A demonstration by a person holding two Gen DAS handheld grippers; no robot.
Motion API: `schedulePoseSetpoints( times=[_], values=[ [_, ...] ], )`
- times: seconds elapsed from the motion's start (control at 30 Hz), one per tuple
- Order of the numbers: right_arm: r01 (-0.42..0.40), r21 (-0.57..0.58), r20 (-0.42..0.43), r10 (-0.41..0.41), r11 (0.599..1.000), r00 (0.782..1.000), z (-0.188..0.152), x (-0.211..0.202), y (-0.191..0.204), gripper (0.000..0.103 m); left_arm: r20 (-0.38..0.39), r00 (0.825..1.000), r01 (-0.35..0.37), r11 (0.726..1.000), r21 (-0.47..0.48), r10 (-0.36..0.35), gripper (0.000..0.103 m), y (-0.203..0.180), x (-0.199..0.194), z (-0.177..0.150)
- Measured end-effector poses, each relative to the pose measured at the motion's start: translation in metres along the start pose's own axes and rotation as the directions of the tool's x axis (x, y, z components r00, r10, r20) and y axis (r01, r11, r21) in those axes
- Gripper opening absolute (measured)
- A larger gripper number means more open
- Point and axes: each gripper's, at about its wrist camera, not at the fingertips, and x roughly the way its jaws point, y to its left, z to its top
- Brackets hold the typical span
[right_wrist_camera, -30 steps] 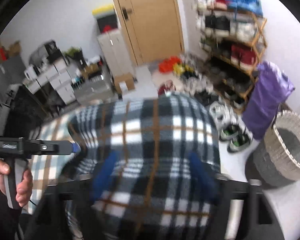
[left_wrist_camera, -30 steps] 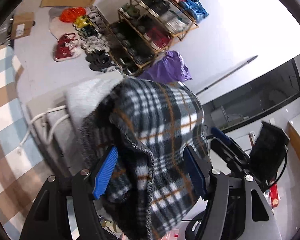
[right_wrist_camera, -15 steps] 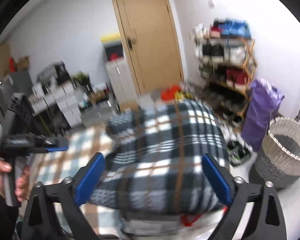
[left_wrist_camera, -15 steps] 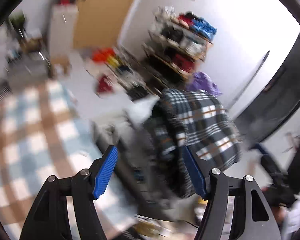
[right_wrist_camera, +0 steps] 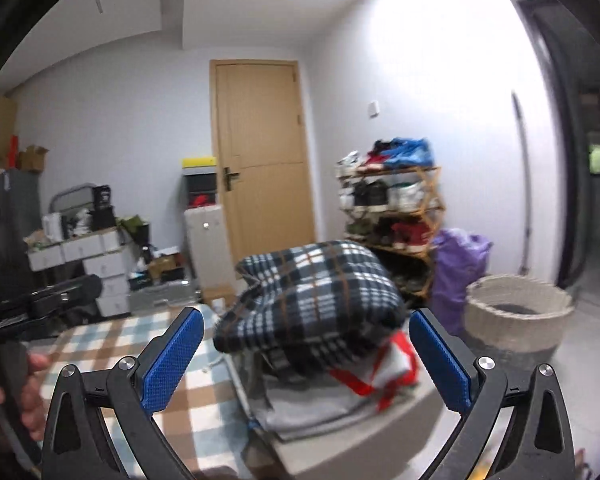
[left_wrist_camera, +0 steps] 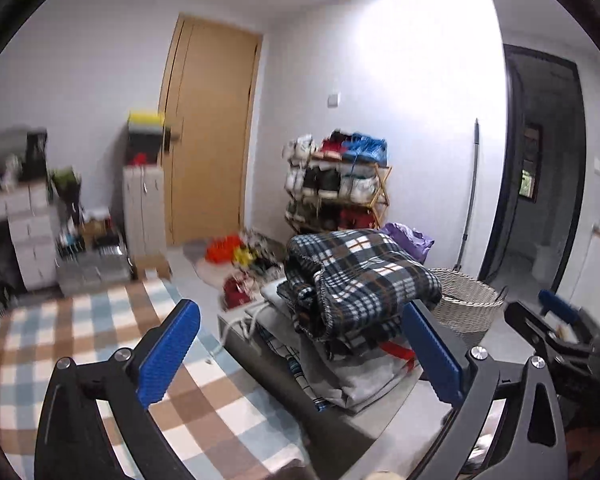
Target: Fold large clothes
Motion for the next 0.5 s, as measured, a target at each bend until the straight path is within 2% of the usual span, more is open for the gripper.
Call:
schedulePoseSetpoints(
  times=[0.03, 0.23, 0.37, 0.5],
  values=[
    [0.018, -0.003, 0.012, -0.018, 1.0, 1.0, -0.004, -0.007, 0.002, 0.103, 0.024, 1.0, -0.01, 1.0, 0.009, 0.01, 0.101, -0.004, -0.007, -0.003],
    [-0.045, 0.037, 0.027, 0.044, 0.998, 0.999, -0.019, -0.045, 0.008, 0.103, 0.084, 0.996, -0.013, 0.999, 0.038, 0.01, 0.101, -0.021, -0.031, -0.012],
    [-0.017, 0.037, 0.048, 0.015, 0.999, 0.999, -0.024, -0.062, 0.011, 0.103, 0.071, 0.997, 0.005, 0.999, 0.036, -0.008, 0.101, -0.025, -0.029, -0.012],
    [-0.007, 0.058, 0.058, 0.004, 0.998, 0.998, -0.028, -0.073, 0.008, 0.103, 0.077, 0.997, -0.017, 0.999, 0.041, 0.013, 0.101, -0.033, -0.031, -0.017]
  ],
)
